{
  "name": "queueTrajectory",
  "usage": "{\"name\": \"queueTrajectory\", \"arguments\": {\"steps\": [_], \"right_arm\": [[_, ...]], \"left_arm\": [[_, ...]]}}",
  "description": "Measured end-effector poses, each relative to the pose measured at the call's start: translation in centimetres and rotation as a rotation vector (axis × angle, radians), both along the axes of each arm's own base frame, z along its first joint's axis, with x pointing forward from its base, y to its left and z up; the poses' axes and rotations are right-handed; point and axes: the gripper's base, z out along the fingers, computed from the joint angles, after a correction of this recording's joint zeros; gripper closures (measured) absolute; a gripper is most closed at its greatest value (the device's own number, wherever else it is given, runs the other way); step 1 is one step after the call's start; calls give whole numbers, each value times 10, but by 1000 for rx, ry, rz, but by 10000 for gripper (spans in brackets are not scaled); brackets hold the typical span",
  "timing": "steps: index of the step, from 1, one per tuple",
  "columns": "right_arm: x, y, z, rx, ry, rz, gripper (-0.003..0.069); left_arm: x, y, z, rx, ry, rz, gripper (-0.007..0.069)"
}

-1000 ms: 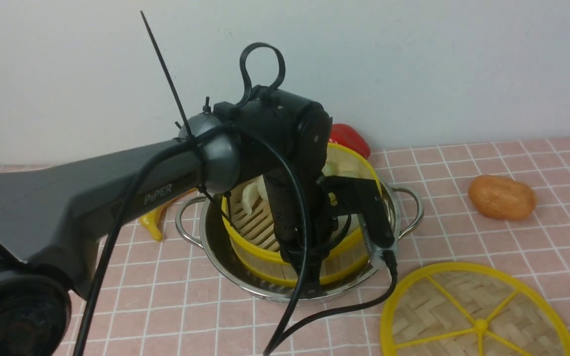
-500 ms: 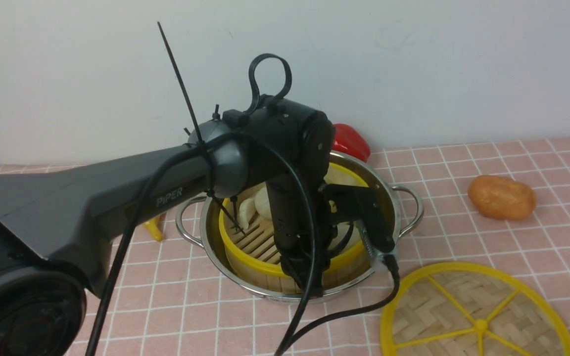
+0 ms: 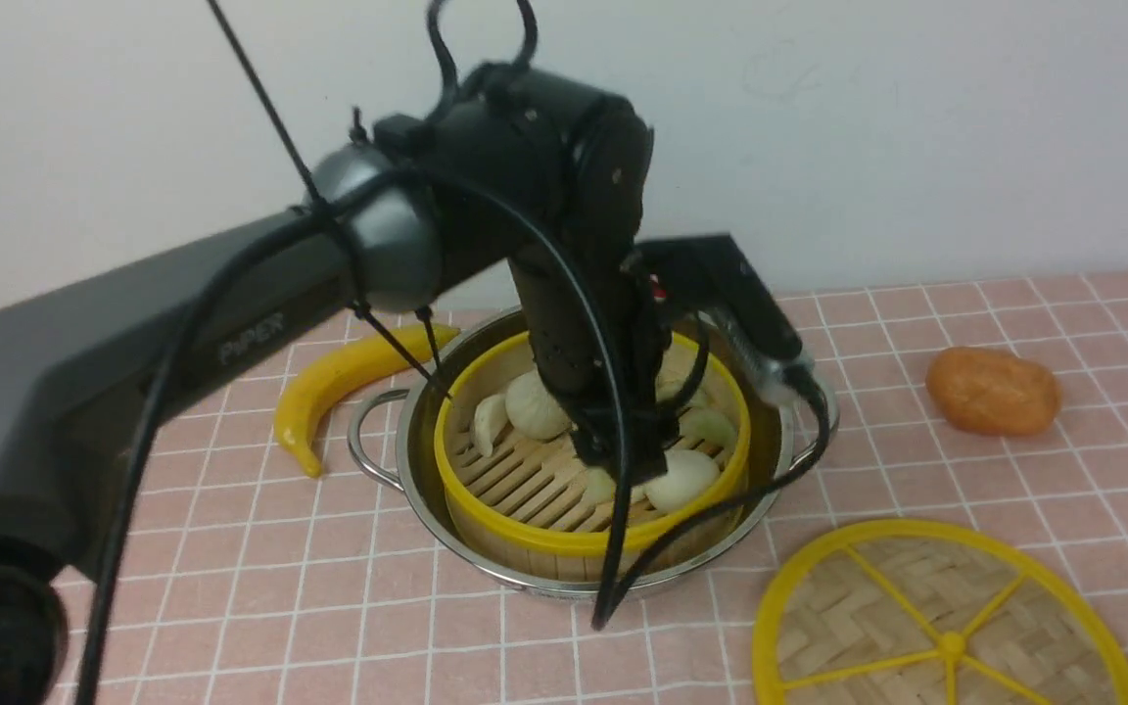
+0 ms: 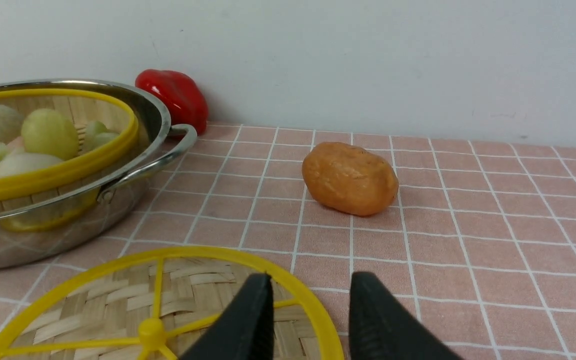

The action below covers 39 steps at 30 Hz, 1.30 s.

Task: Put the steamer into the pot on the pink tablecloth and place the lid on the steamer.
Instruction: 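Move the gripper down to the bamboo steamer lid and grasp its center knob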

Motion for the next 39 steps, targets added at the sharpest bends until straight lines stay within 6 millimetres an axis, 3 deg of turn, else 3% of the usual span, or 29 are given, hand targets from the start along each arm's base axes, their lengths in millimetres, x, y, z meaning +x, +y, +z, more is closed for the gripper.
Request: {"name": "queueTrajectory", "arguments": {"steps": [2, 4, 6, 11, 15, 20, 24, 30, 35, 37, 39], "right_arm": [[0, 0, 0, 0, 0, 0, 419], [0, 0, 0, 0, 0, 0, 419], [0, 0, 0, 0, 0, 0, 419], [0, 0, 0, 0, 0, 0, 419], [0, 0, 0, 0, 0, 0, 419], [0, 0, 0, 0, 0, 0, 419], [0, 0, 0, 0, 0, 0, 419], [0, 0, 0, 0, 0, 0, 419], [0, 0, 0, 0, 0, 0, 419], [0, 0, 0, 0, 0, 0, 419], [0, 0, 0, 0, 0, 0, 419]], "left_arm": [[-4, 3, 17, -31, -33, 16, 357], [-12, 9, 40, -73, -70, 51, 529], [-22, 16, 63, -122, -109, 94, 615], [-54, 35, 120, -293, -165, 198, 647], [-77, 48, 151, -397, -200, 212, 638], [-85, 54, 174, -495, -322, 193, 622], [-85, 55, 182, -535, -369, 186, 612], [-86, 57, 177, -545, -368, 203, 602], [-102, 98, 154, -691, -492, 298, 592], [-113, 126, 143, -786, -555, 396, 589], [-127, 156, 109, -828, -566, 535, 583]]}}
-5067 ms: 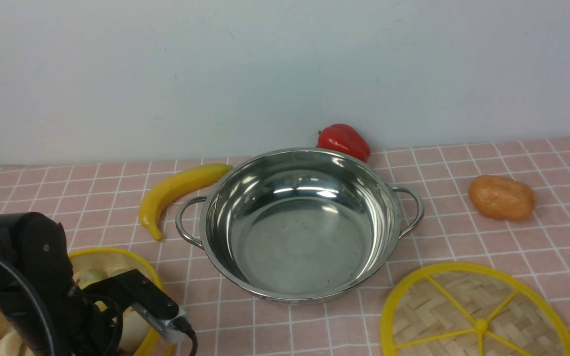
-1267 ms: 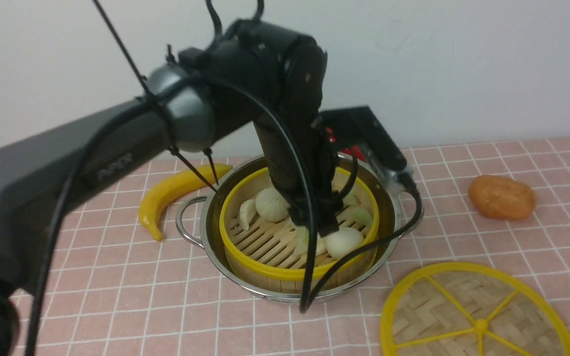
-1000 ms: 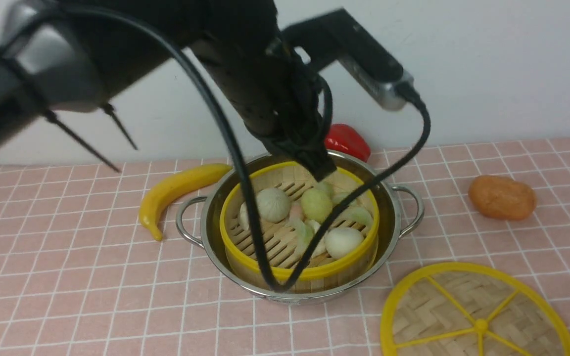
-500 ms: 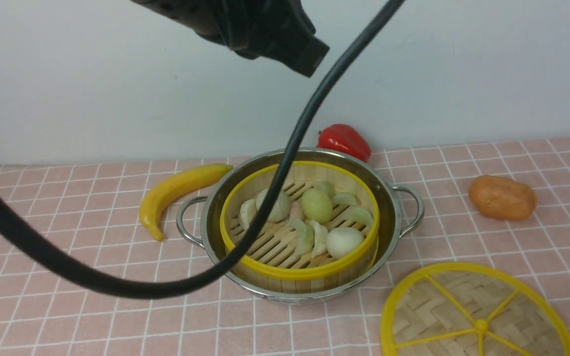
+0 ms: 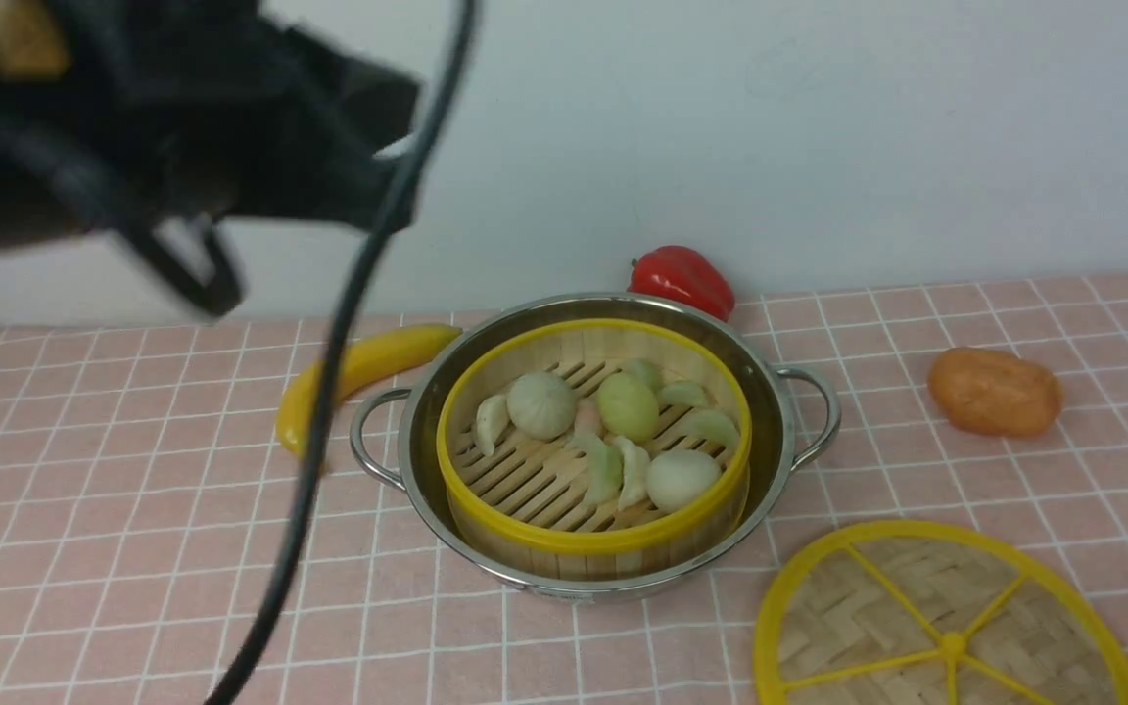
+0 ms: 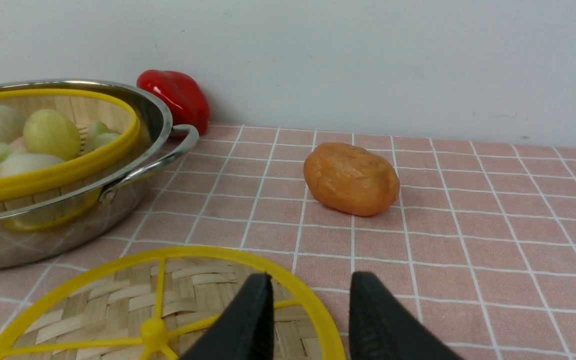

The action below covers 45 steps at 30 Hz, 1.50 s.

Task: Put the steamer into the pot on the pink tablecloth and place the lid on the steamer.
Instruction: 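Move the gripper down to the bamboo steamer lid and grasp its center knob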

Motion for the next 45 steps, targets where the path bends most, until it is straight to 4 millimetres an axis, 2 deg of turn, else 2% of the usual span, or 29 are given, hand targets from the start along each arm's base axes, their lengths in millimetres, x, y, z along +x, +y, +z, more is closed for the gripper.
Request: {"name": "queueTrajectory", "arguments": {"steps": [1, 2, 4, 5, 6, 8, 11, 18, 28, 40, 45], "right_arm": [[0, 0, 0, 0, 0, 0, 419], [0, 0, 0, 0, 0, 0, 419], [0, 0, 0, 0, 0, 0, 419], [0, 0, 0, 0, 0, 0, 419], [0, 0, 0, 0, 0, 0, 419], [0, 0, 0, 0, 0, 0, 419], [0, 0, 0, 0, 0, 0, 419], [0, 0, 0, 0, 0, 0, 419], [0, 0, 0, 3, -1, 0, 419], [0, 0, 0, 3, -1, 0, 419], [0, 0, 0, 3, -1, 0, 419]], "left_arm": [[-23, 38, -34, -98, 6, 170, 581], [-34, 50, -58, -123, 37, 238, 581], [-69, 79, -106, -214, 35, 434, 581], [-72, 83, -110, -226, 28, 461, 581], [-88, 89, -133, -245, 27, 519, 581], [-111, 94, -160, -248, -16, 580, 577], [-135, 94, -197, -166, -52, 570, 570], [-155, 87, -205, -20, -132, 463, 560], [-161, 88, -208, 112, -156, 442, 550], [-161, 89, -208, 100, -151, 455, 529], [-161, 95, -209, 81, -141, 530, 528]]}}
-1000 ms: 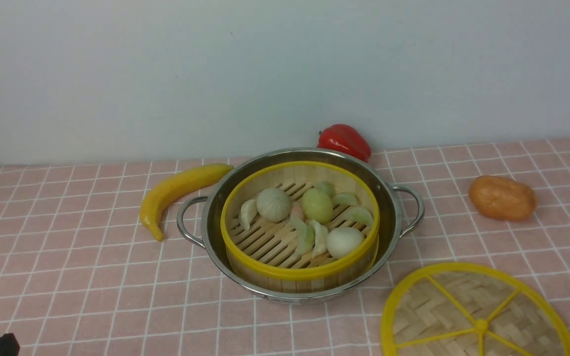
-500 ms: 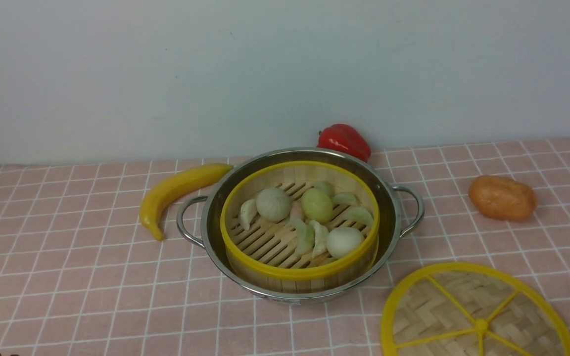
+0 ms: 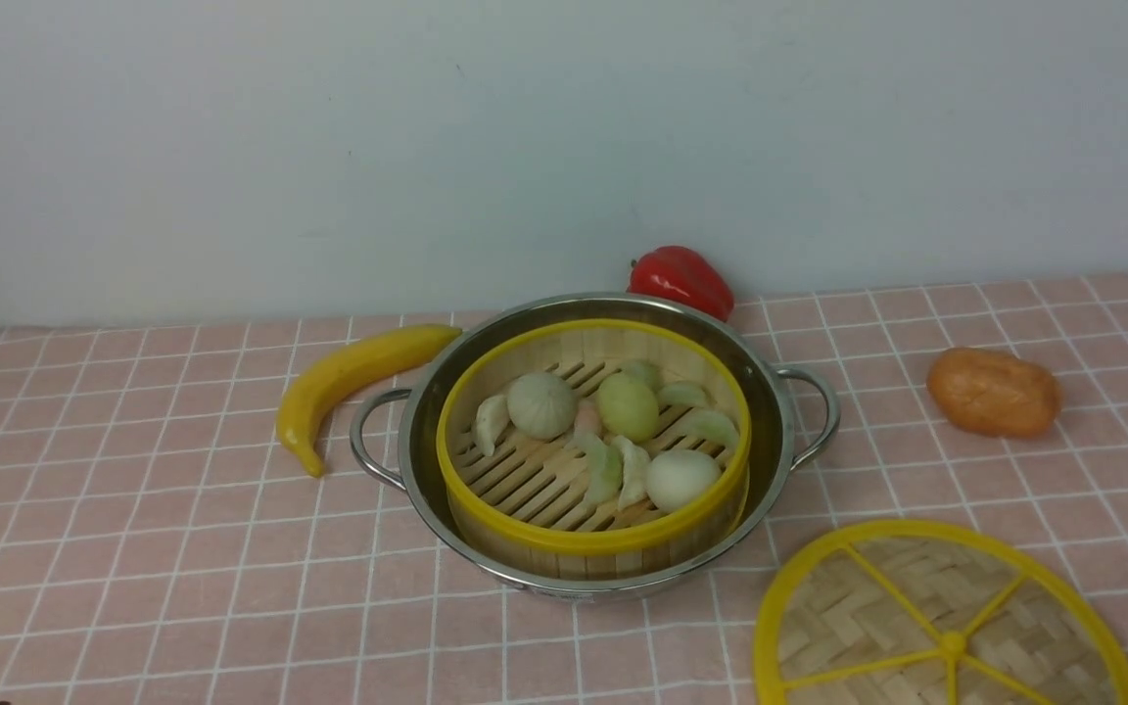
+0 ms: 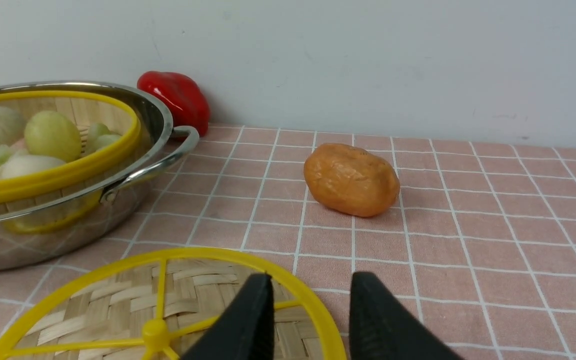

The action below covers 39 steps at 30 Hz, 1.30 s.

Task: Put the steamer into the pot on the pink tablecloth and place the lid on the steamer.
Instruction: 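Move the gripper down to the bamboo steamer lid and grasp its center knob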

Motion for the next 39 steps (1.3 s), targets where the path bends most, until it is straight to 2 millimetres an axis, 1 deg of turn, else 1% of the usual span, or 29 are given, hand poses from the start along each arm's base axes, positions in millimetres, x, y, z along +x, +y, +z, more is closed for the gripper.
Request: {"name": "queueTrajectory", "arguments": {"steps": [7, 27, 31, 33, 34, 35, 37, 38, 39], "right_arm": [[0, 0, 0, 0, 0, 0, 419], [0, 0, 0, 0, 0, 0, 419], [1, -1, 3, 16, -37, -10, 419], [0, 0, 12, 52, -64, -11, 419], [-2, 0, 24, 74, -96, -6, 419], [-2, 0, 27, 79, -99, -5, 419], [-9, 2, 56, 125, -157, 15, 419], [-18, 4, 78, 142, -176, 41, 419], [-20, 4, 83, 139, -178, 49, 419]], "left_arm": [[-1, 3, -1, -61, 2, 52, 518], [-1, 3, -1, -62, 2, 55, 478], [-1, 3, -1, -62, 2, 55, 475], [-1, 3, -1, -62, 2, 55, 468], [-1, 3, -1, -61, 2, 55, 465], [-1, 3, -1, -61, 2, 55, 465], [-1, 3, -1, -61, 2, 55, 465], [-1, 3, -1, -61, 2, 55, 459], [-1, 3, -1, -61, 2, 55, 457]]}}
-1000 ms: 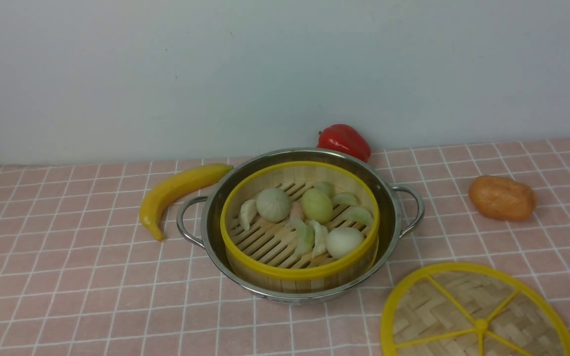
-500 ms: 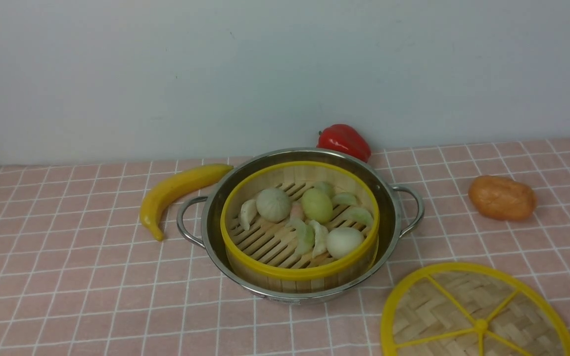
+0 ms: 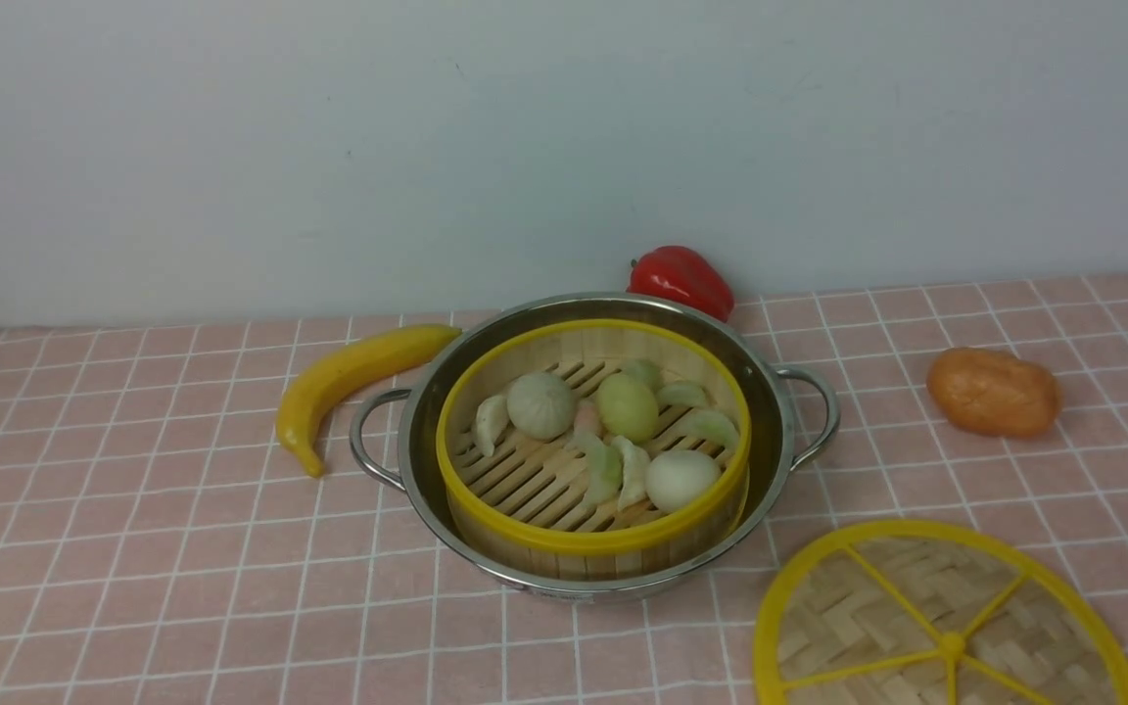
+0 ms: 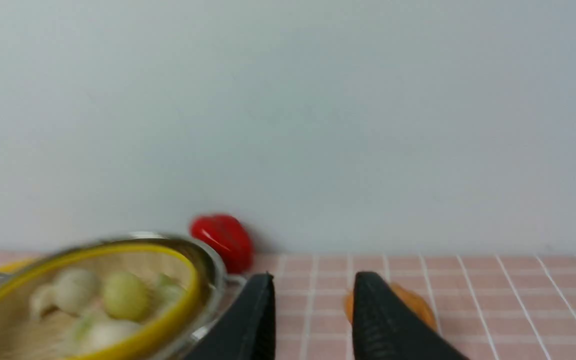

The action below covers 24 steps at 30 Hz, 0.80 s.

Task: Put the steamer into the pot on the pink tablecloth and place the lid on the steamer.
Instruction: 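Move the gripper down to the bamboo steamer lid and grasp its center knob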

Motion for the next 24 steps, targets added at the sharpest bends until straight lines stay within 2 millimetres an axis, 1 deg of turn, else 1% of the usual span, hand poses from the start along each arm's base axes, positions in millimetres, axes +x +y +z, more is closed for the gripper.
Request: {"name": "queueTrajectory", "arguments": {"steps": [1, 2, 5, 6, 7, 10, 12, 14, 16, 17, 19, 21, 22, 23, 24], "right_arm": [[-4, 1, 9, -2, -4, 13, 419], [-12, 2, 22, -4, -15, 30, 419], [-23, 4, 42, 56, -47, 62, 419], [-23, 5, 43, 69, -48, 69, 419], [-27, 7, 48, 146, -40, 108, 419], [-32, 13, 51, 222, -5, 175, 419], [-36, 19, 51, 219, 71, 238, 419], [-34, 24, 50, 140, 200, 293, 419], [-25, 27, 49, 33, 316, 329, 419], [-24, 27, 49, 28, 332, 331, 419], [-1, 29, 52, -99, 507, 374, 419], [19, 31, 56, -163, 602, 407, 419], [35, 31, 59, -199, 651, 430, 419], [43, 32, 61, -223, 669, 444, 419], [63, 33, 64, -257, 722, 470, 419]], "left_arm": [[0, 0, 0, 0, 0, 0, 456], [0, 0, 0, 0, 0, 0, 454], [0, 0, 0, 0, 0, 0, 447], [0, 0, 0, 0, 0, 0, 446], [0, 0, 0, 1, 0, 0, 444], [0, 0, 0, 1, 0, 0, 440], [0, 0, 0, 1, 0, 0, 434], [0, 0, 0, 1, 0, 0, 433], [0, 0, 0, 1, 0, 0, 433], [0, 0, 0, 1, 0, 0, 433], [0, 0, 0, 1, 0, 0, 424], [0, 0, 0, 1, 0, 0, 423], [0, 0, 0, 1, 0, 0, 421], [0, 0, 0, 1, 0, 0, 418], [0, 0, 0, 1, 0, 0, 413]]}}
